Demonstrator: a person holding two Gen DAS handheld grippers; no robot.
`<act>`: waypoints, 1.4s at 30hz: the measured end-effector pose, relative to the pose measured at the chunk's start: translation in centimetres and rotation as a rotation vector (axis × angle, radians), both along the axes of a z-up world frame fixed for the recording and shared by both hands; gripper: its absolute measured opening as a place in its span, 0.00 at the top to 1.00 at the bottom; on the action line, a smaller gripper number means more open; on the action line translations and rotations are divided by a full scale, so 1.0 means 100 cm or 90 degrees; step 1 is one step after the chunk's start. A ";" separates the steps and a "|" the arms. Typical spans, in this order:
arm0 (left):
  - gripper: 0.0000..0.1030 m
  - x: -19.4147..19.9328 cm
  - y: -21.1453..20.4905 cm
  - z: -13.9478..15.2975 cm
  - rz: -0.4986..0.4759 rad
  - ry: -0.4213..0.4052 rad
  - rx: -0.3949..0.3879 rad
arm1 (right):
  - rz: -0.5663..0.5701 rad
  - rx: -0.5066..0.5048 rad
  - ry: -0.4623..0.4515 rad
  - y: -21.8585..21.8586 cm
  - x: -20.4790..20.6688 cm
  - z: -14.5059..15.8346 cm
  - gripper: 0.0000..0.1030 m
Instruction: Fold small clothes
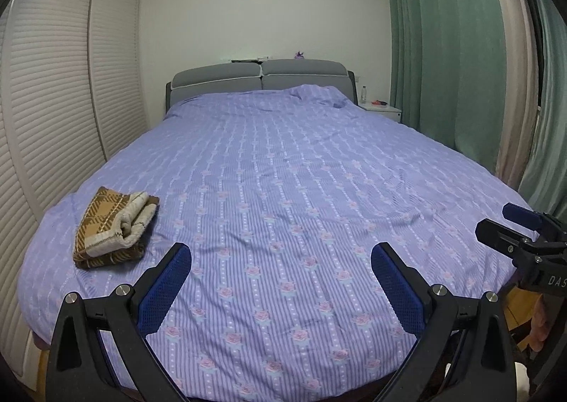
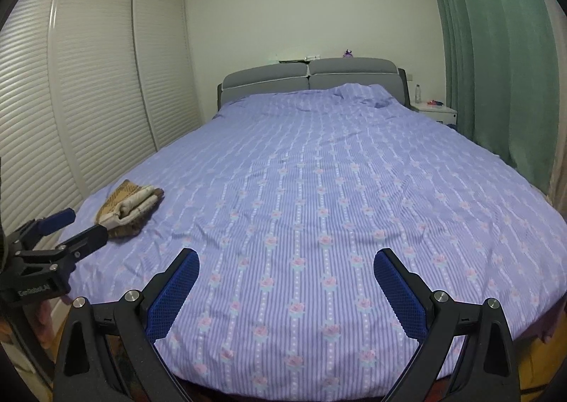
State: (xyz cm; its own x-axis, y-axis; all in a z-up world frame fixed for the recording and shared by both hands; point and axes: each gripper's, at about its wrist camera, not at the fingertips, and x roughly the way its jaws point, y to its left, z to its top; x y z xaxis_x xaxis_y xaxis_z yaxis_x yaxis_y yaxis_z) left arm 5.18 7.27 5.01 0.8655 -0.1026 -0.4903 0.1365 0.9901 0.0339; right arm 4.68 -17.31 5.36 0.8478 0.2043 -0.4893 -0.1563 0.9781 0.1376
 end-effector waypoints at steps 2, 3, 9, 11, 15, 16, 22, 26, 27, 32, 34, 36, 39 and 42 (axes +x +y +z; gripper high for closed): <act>0.00 -0.001 0.000 0.001 0.000 -0.002 -0.002 | -0.001 0.001 -0.002 -0.001 -0.002 0.000 0.03; 0.00 -0.002 -0.001 0.001 -0.002 0.000 -0.002 | -0.001 0.000 -0.004 -0.002 -0.004 0.000 0.03; 0.00 -0.009 -0.001 0.005 -0.009 -0.005 -0.014 | -0.003 0.000 -0.006 -0.002 -0.008 0.001 0.03; 0.00 -0.010 -0.001 0.004 -0.008 -0.002 -0.016 | -0.004 -0.001 -0.006 -0.003 -0.008 0.000 0.03; 0.00 -0.010 -0.003 0.003 -0.014 0.009 -0.018 | -0.003 -0.001 -0.006 -0.003 -0.010 0.000 0.03; 0.00 -0.010 -0.004 0.004 -0.014 0.009 -0.014 | -0.003 -0.001 -0.007 -0.003 -0.010 0.000 0.03; 0.00 -0.016 -0.013 0.006 -0.019 -0.004 0.016 | -0.003 0.001 -0.009 -0.003 -0.013 0.001 0.03; 0.00 -0.020 -0.016 0.007 -0.028 -0.012 0.026 | -0.005 0.001 -0.008 -0.004 -0.013 0.002 0.03; 0.00 -0.020 -0.017 0.008 -0.031 -0.013 0.024 | -0.006 0.001 -0.009 -0.004 -0.013 0.002 0.03; 0.00 -0.023 -0.018 0.009 -0.033 -0.016 0.025 | -0.004 0.000 -0.009 -0.004 -0.013 0.002 0.03; 0.00 -0.023 -0.019 0.009 -0.031 -0.018 0.025 | -0.005 0.000 -0.009 -0.004 -0.014 0.002 0.03; 0.00 -0.023 -0.019 0.009 -0.028 -0.018 0.026 | -0.005 0.000 -0.009 -0.004 -0.013 0.002 0.03; 0.00 -0.023 -0.018 0.009 -0.027 -0.015 0.022 | -0.004 0.000 -0.009 -0.004 -0.014 0.002 0.03; 0.00 -0.023 -0.017 0.010 -0.024 -0.012 0.019 | -0.004 0.002 -0.009 -0.004 -0.014 0.003 0.03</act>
State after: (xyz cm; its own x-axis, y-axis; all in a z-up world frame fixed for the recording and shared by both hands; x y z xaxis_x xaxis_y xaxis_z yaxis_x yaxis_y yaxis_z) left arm 2.93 5.54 5.98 0.8703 -0.1205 -0.4775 0.1722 0.9829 0.0659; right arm 3.29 -17.68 5.64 0.8558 0.1996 -0.4773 -0.1514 0.9788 0.1379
